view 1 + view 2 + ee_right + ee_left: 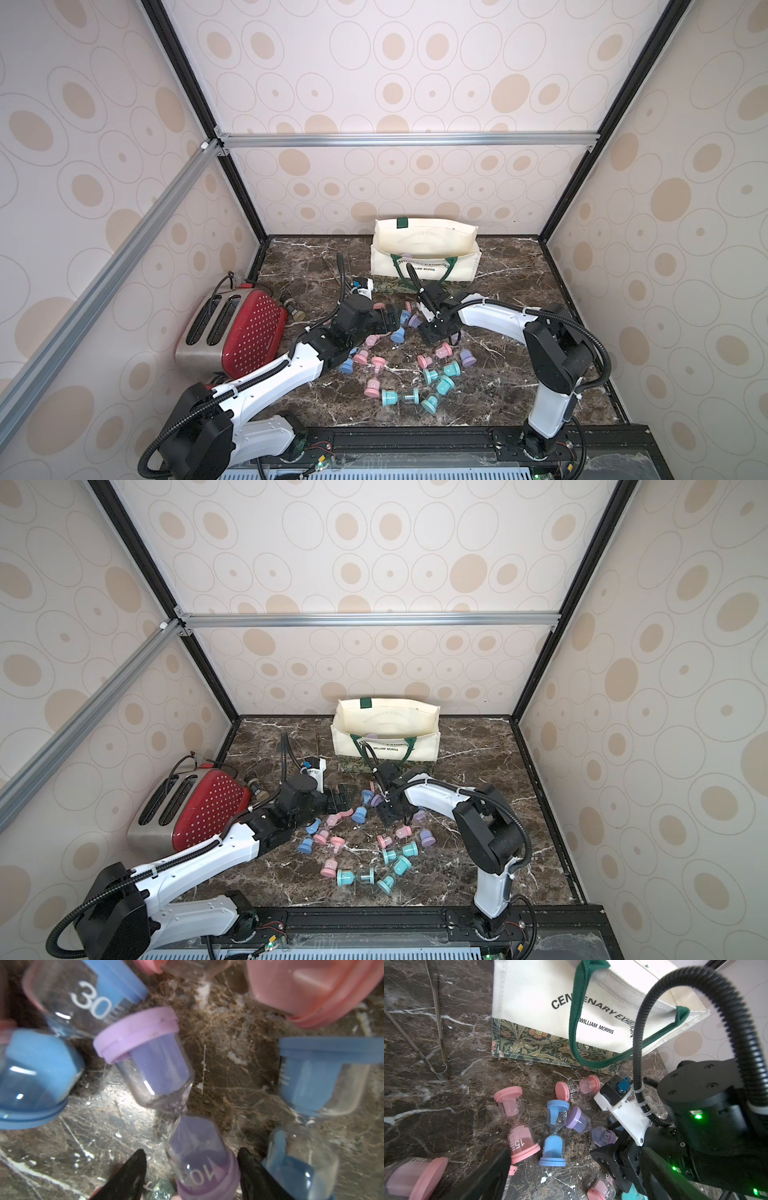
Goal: Put the hourglass into the canvas bag
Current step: Pick up the hourglass from the center of the board.
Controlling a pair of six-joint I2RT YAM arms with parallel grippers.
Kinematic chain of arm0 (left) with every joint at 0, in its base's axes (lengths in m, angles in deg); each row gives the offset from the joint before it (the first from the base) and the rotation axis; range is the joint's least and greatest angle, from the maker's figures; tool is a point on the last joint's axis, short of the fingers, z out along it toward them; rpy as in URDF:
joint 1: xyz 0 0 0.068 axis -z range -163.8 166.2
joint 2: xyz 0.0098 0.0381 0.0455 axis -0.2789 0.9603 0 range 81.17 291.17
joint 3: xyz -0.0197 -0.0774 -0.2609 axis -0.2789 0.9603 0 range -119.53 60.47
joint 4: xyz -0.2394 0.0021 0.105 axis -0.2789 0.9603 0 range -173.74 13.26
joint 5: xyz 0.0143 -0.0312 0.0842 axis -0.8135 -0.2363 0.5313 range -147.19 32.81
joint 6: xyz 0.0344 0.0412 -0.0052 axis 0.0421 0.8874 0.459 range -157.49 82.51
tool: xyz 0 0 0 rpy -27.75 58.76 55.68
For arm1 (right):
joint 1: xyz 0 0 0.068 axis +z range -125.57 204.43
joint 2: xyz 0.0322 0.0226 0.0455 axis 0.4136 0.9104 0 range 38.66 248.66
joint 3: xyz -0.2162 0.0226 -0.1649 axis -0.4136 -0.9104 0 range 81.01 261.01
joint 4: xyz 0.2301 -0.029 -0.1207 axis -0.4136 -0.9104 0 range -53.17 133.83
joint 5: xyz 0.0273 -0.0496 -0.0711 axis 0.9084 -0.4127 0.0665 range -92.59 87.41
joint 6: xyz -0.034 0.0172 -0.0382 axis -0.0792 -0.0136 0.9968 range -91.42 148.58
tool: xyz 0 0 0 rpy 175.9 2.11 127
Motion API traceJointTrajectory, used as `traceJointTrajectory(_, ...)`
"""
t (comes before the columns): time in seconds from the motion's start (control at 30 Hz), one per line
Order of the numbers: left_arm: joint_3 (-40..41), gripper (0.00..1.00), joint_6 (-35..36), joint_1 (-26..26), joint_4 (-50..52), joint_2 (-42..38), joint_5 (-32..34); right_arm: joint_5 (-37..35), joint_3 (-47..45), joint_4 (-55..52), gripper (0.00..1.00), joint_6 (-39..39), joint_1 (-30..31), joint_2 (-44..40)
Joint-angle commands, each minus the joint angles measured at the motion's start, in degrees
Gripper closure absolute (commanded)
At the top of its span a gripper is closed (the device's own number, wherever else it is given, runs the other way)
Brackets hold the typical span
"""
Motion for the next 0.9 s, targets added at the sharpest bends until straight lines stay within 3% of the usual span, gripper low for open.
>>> traceJointTrajectory(0.0, -0.34, 0.03, -0.64, 0.52, -0.35, -0.27, 1.28, 2.43, -1.15, 1.01, 0.30, 1.26, 0.62, 0.01)
traceJointTrajectory(0.87, -1.48, 0.02, 0.06, 0.54, 0.36, 0.17, 1.83, 0.74, -3.53, 2.80, 0.53, 1.62, 0.59, 2.26)
